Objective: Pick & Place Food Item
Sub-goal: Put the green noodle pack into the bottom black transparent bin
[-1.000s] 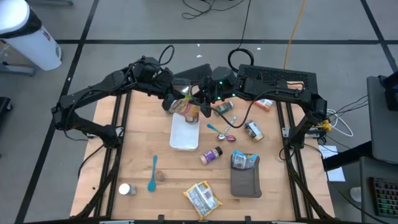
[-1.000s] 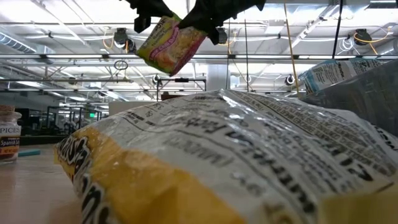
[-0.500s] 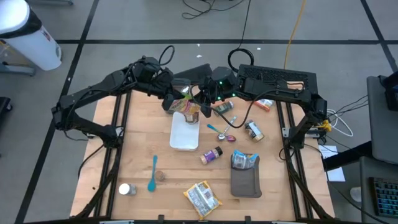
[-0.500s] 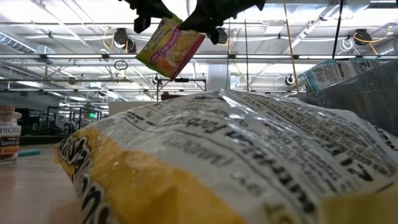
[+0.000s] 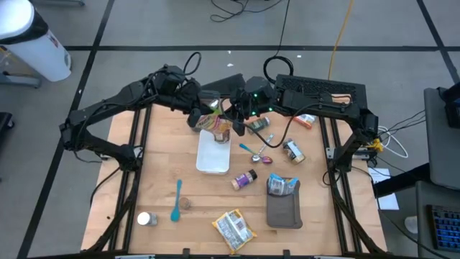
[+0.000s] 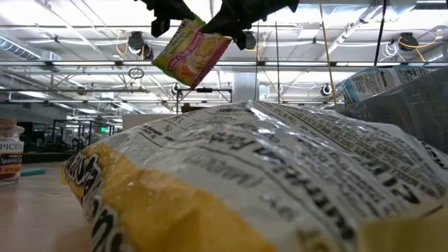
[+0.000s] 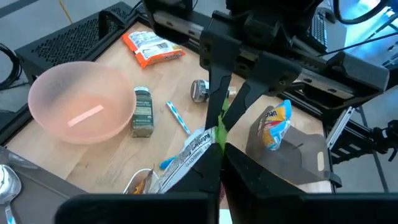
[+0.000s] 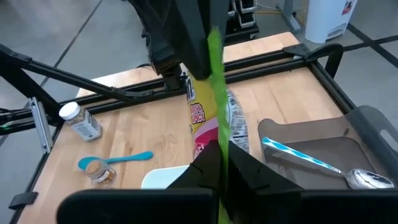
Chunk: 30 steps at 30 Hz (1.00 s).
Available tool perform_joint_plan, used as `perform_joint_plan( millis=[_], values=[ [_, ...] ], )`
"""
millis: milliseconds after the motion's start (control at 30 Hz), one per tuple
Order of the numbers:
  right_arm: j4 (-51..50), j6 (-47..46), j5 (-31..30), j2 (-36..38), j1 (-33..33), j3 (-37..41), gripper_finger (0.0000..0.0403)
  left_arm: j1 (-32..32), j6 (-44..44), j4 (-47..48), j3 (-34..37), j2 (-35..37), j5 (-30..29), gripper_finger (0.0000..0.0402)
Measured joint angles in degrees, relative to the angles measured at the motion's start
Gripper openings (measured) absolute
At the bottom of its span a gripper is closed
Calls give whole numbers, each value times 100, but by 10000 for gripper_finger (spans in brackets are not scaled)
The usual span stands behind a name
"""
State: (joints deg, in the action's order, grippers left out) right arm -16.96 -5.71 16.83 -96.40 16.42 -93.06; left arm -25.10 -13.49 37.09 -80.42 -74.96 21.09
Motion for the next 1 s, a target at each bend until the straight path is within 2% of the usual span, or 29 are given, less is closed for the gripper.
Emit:
perform_joint_plan(
  millis=[233,400,467,767,1000],
  values=[
    [176,0,-24,83,79,11,0,-104,25,-374,0,7,211,107],
    [30,121,-29,322,200,4,0,-363,-19,-801,0,25,430,167],
    [-404,204,-27,586,254,18,0,-546,-20,-859,0,160,448,182],
    [-1870,330,-250,1738,220,10,0,-1288,152,-951,-4,742,463,202],
    [-2939,-164,-786,2440,-166,2,0,-1627,255,-559,-10,1011,460,202]
  ],
)
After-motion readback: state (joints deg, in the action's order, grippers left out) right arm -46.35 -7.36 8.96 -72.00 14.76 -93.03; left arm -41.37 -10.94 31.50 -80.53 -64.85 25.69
